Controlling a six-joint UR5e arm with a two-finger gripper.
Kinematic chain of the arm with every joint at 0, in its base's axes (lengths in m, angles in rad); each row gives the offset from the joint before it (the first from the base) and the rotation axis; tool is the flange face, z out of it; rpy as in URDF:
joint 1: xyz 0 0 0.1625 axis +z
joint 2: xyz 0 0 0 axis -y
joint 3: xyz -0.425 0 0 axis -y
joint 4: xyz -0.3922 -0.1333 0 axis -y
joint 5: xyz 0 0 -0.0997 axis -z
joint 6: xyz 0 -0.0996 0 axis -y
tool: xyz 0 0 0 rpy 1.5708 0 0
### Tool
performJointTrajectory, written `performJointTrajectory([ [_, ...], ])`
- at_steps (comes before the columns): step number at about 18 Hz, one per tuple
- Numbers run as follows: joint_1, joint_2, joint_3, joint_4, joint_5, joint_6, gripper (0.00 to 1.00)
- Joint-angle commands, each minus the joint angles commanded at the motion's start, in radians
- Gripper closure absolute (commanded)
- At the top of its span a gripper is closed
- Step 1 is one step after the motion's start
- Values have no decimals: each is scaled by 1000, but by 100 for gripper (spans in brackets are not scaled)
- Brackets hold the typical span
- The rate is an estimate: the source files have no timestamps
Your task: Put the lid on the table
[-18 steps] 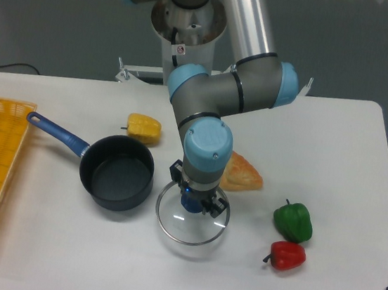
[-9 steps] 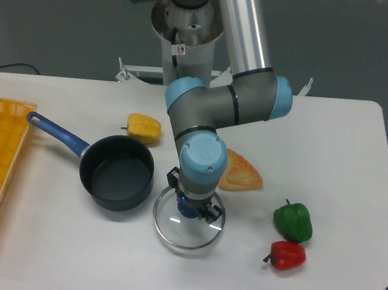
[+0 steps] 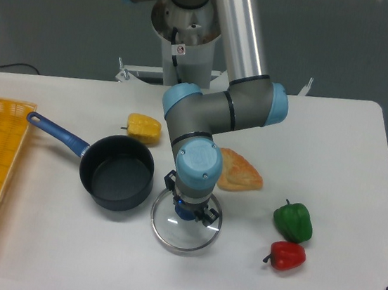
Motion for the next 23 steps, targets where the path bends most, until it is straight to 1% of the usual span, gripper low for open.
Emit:
performJointTrajectory([
  [3,0,2,-9,2,0,-2,53],
  [18,-11,-8,-11,11,8,-3,51],
  [19,-11,-8,-11,11,6,-3,45],
  [20,-11,-8,-9,11,6,-2,28],
  [21,-11,-8,-9,12,6,6,1],
  [23,-11,-6,-8,12,9,6,0],
])
